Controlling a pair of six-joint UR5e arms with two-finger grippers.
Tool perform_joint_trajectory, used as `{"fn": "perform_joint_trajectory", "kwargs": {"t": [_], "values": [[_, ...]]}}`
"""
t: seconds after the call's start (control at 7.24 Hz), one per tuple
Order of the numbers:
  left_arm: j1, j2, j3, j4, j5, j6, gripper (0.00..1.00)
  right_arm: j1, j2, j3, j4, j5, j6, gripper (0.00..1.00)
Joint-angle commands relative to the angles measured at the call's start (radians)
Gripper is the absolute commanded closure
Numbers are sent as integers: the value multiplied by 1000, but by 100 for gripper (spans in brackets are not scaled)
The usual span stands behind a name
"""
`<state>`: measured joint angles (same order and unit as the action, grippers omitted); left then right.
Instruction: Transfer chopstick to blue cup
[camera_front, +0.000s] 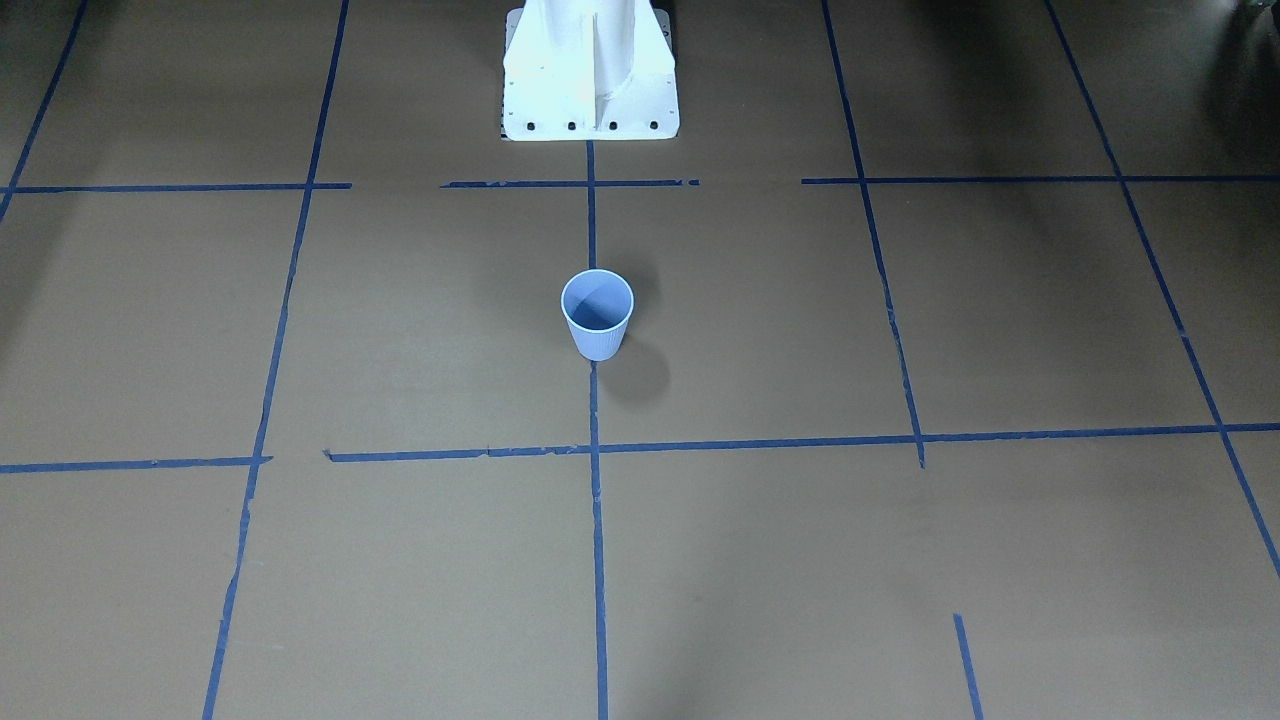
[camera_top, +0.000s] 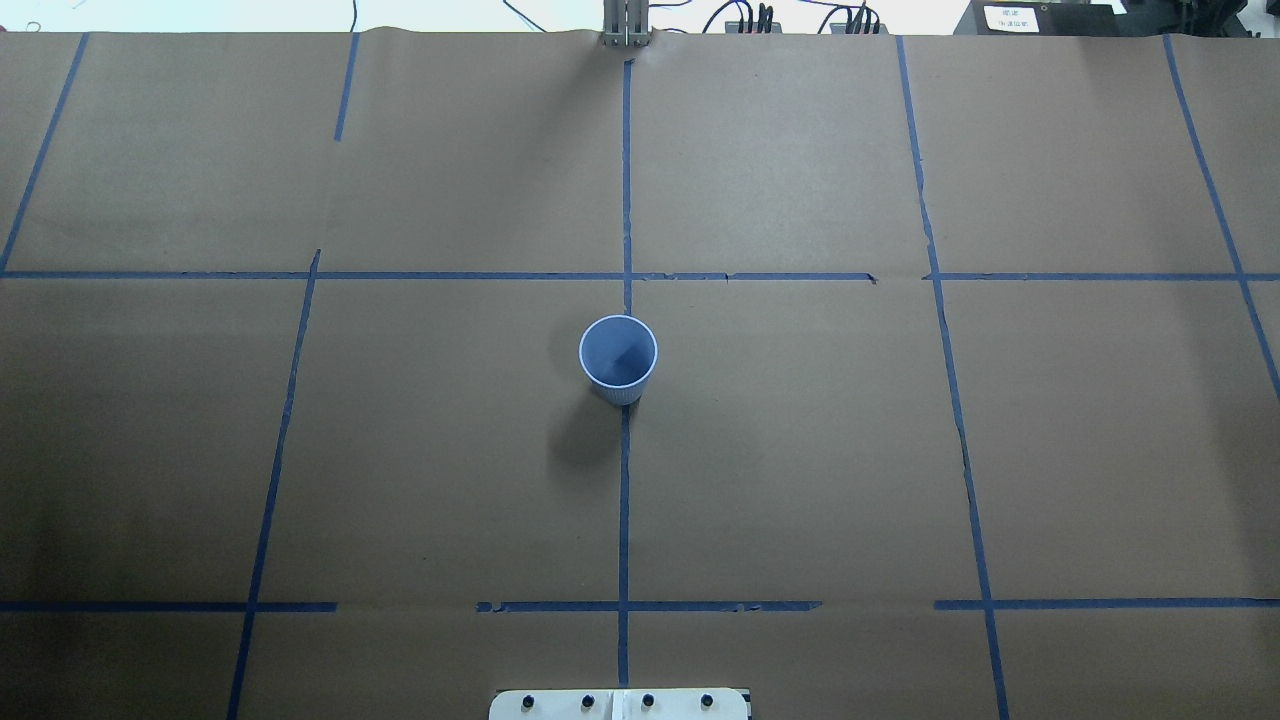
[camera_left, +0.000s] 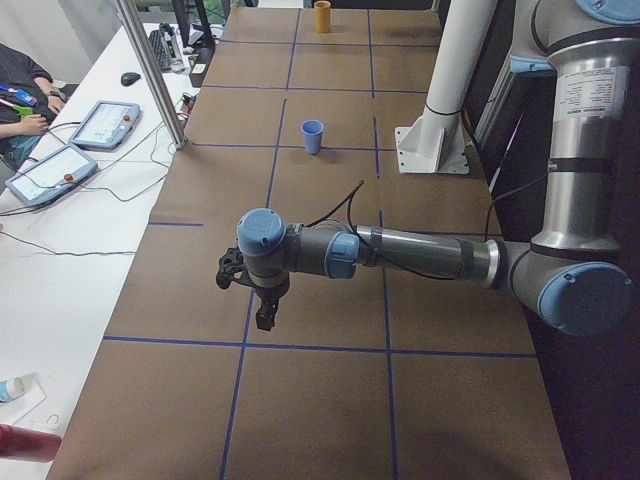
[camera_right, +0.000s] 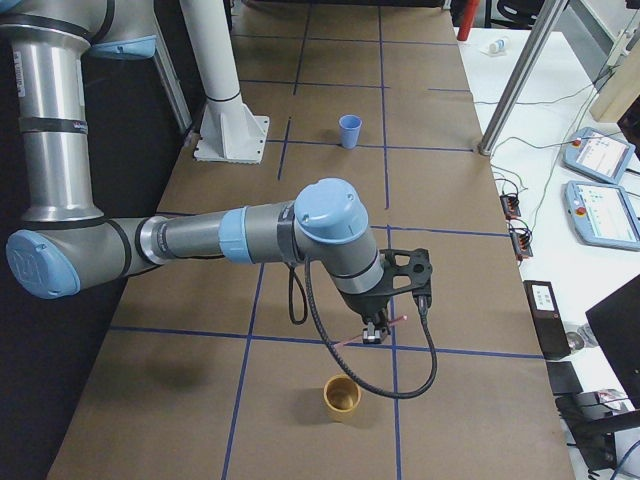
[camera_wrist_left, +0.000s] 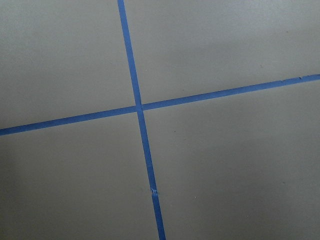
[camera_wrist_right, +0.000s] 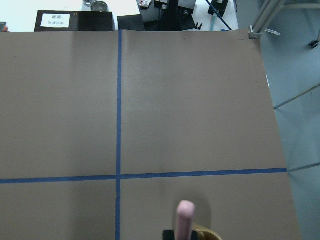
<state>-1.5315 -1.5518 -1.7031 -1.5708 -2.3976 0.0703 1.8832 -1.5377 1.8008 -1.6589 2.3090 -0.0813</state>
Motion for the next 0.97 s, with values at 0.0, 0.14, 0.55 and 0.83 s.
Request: {"fn": "perform_joint_trajectory", "kwargs": {"t": [0.0,0.14,0.55,0.83], "values": [[1,1,0,0,0,0,0,-175,30,48,-35,15,30,100],[2,-1,2,3,2,-4,0,-305,91,48,-39,73,148,100],[2,18,29,8,8,-1,0,-563,280,114,-80,76,468,100],[2,42,25,5,12,-3,0,-759,455,108,-97,0,773,100]]}}
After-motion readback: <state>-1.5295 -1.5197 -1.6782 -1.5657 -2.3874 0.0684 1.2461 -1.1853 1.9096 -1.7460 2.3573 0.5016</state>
